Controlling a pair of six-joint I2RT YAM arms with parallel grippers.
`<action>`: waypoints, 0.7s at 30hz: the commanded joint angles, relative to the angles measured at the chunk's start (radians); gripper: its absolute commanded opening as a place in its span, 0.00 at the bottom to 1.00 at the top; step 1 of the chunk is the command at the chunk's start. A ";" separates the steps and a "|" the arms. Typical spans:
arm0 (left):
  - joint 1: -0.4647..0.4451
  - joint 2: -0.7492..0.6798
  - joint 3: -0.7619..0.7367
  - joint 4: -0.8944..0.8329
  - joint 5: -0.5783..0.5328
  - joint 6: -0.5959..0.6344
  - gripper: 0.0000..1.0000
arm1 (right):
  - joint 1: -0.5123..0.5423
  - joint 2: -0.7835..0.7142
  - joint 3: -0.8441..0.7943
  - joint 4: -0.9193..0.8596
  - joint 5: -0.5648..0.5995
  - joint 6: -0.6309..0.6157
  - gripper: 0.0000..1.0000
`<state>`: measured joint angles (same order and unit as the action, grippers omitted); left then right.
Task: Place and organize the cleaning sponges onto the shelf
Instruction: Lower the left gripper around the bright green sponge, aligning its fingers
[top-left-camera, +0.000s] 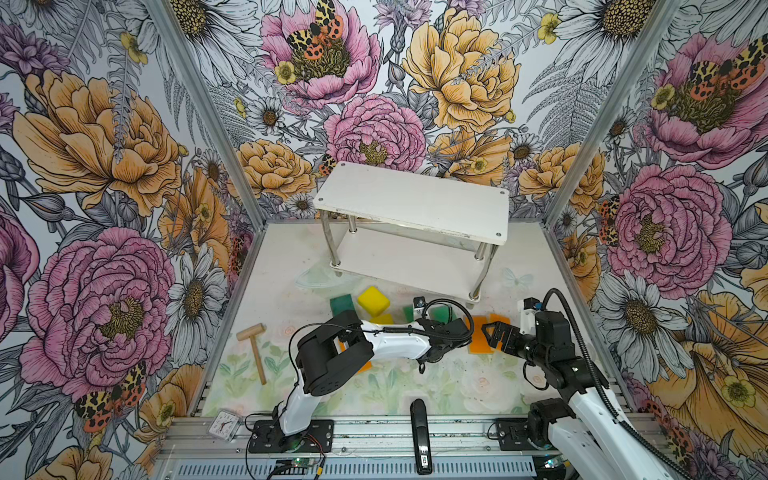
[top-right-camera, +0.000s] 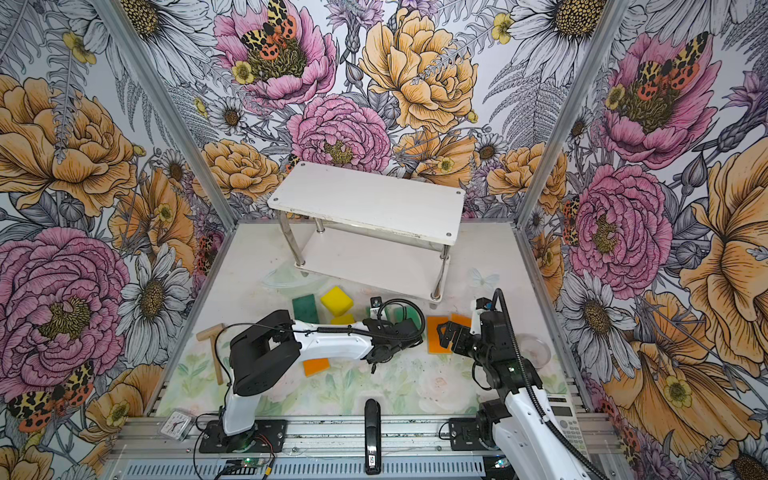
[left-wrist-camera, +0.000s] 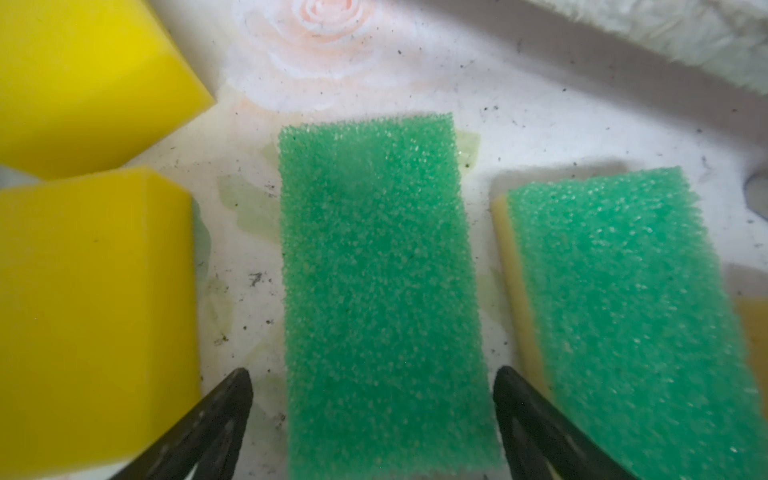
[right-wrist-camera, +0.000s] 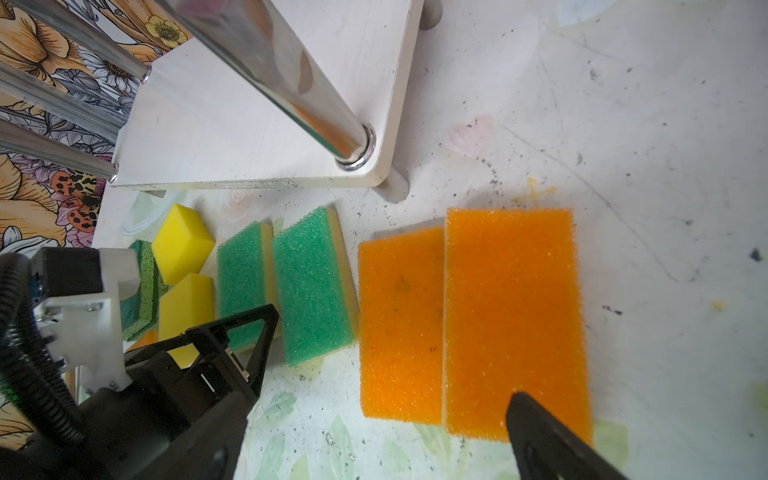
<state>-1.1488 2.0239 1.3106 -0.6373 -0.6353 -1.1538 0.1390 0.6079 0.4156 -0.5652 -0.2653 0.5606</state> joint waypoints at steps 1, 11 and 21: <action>0.010 0.027 0.025 -0.009 0.014 0.001 0.91 | 0.007 -0.013 -0.001 0.013 0.009 0.005 1.00; 0.023 0.040 0.022 -0.009 0.019 0.017 0.88 | 0.007 -0.011 -0.003 0.014 0.012 0.009 1.00; 0.034 0.037 0.013 -0.001 0.015 0.063 0.87 | 0.008 -0.011 -0.003 0.024 0.005 0.024 1.00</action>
<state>-1.1297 2.0441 1.3167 -0.6388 -0.6353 -1.1267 0.1390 0.6079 0.4149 -0.5644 -0.2653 0.5659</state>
